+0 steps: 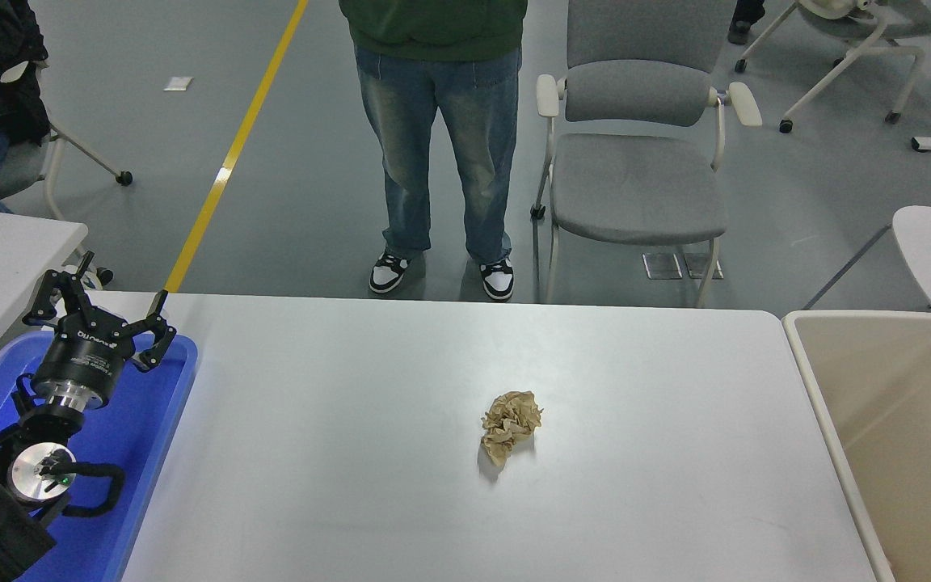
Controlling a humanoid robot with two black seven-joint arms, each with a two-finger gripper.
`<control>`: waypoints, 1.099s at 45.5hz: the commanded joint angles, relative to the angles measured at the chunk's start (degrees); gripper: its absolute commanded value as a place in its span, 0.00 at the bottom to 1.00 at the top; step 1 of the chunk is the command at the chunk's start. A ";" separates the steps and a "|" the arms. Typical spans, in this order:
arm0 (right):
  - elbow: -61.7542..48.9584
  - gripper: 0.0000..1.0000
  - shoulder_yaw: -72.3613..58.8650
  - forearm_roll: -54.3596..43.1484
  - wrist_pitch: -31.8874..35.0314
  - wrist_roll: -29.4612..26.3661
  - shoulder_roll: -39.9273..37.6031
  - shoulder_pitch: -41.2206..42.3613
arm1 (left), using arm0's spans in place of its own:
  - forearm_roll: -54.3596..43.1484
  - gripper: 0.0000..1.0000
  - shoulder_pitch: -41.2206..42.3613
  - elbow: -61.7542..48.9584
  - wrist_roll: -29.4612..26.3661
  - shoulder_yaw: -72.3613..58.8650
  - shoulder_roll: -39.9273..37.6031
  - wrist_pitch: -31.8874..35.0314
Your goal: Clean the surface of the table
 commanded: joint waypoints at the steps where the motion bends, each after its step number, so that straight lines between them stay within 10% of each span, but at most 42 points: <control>1: 16.16 1.00 0.64 0.00 -0.01 0.45 -11.62 6.99 | 0.00 1.00 0.00 0.00 0.00 0.00 -0.01 0.00; 19: 39.37 1.00 22.08 0.00 -1.06 0.45 -13.49 6.91 | 0.00 1.00 0.00 0.00 0.00 0.00 0.07 0.00; 50: 39.82 1.00 50.91 0.00 -5.28 6.60 18.41 -4.25 | 0.00 1.00 0.00 0.00 0.00 0.00 -0.01 0.00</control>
